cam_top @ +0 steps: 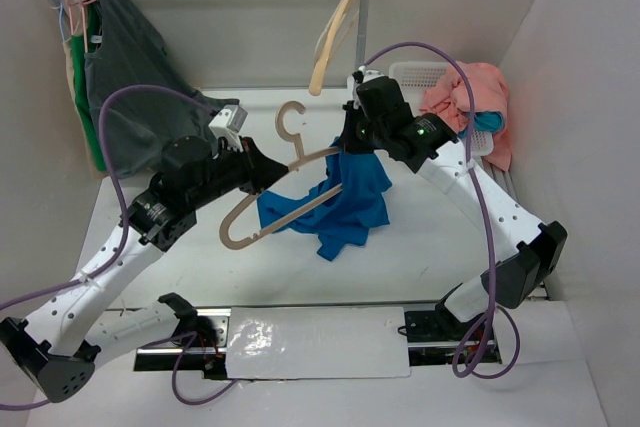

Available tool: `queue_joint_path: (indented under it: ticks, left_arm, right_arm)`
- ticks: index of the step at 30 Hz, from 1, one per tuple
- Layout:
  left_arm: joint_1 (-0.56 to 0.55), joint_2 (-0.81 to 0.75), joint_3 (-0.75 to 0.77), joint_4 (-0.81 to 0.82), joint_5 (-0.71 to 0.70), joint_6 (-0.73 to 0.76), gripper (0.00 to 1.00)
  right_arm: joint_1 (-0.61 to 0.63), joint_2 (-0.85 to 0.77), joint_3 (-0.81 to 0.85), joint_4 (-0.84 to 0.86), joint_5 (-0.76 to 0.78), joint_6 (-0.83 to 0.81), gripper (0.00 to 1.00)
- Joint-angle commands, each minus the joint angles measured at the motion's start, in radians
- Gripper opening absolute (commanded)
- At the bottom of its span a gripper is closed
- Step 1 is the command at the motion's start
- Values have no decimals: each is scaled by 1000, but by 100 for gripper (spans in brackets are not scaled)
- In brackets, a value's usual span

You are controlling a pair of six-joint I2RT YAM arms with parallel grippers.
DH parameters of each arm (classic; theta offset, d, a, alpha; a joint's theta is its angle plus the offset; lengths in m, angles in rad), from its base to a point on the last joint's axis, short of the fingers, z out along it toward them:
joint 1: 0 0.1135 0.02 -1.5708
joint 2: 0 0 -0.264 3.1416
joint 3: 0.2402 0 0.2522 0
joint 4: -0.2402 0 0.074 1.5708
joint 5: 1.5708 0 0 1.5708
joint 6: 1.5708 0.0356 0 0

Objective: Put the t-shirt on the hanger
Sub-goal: Place tshirt on hanger

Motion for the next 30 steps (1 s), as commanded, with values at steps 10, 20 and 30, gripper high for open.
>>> queue_joint_path:
  ticks: [10, 20, 30]
  left_arm:
    - [-72, 165, -50, 378, -151, -171, 0]
    - [-152, 307, -30, 432, -352, -123, 0]
    - [-161, 190, -221, 758, -343, 62, 0]
  right_arm:
    - [35, -14, -61, 56, -23, 22, 0]
    - [62, -32, -35, 67, -35, 50, 0]
    - [90, -69, -85, 76, -80, 79, 0]
